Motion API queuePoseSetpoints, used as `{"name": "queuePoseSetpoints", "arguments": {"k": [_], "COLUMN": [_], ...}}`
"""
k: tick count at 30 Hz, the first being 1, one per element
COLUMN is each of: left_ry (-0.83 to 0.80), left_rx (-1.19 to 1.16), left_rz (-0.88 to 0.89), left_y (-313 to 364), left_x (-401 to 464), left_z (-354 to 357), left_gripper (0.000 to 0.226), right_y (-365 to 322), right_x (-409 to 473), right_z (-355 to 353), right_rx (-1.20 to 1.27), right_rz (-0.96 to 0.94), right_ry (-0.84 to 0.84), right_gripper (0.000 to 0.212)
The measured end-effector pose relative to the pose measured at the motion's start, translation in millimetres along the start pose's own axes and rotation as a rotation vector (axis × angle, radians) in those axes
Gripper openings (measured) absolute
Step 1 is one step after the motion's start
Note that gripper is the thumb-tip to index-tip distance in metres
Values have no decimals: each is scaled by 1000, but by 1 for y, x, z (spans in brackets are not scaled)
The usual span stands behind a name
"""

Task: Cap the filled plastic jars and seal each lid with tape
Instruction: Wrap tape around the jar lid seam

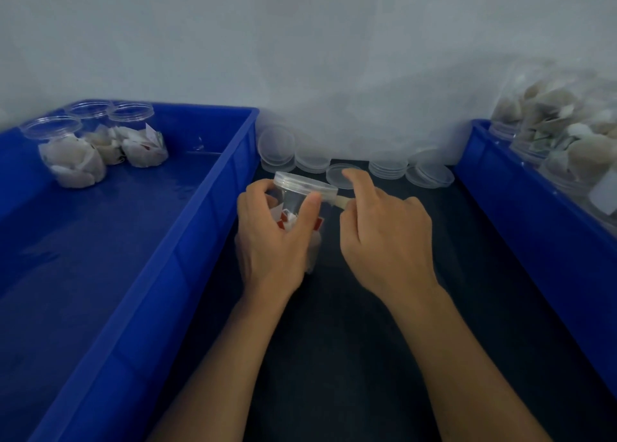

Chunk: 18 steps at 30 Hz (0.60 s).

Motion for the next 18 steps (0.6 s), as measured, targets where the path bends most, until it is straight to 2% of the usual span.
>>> {"name": "queuePoseSetpoints", "arguments": {"k": [9, 18], "left_ry": [-15, -162], "left_rx": [-108, -121], "left_rz": [-96, -127], "left_y": [3, 0], "left_x": [0, 1], "left_z": [-1, 1], "left_gripper": [45, 44], "right_y": [4, 10], "right_x": [-1, -1], "right_z": [1, 6], "right_rx": [28, 29], "right_rz": [22, 13], "right_ry": [-55, -162], "right_gripper": [53, 45]}}
Point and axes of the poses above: each hand's wrist, its own x-axis towards the middle knuckle, its own z-axis out of the palm, y = z × x, the point moved 4 cm from there along x, towards the middle knuckle, and after that the axes turned 8 degrees about y, right-handed, at the moved point
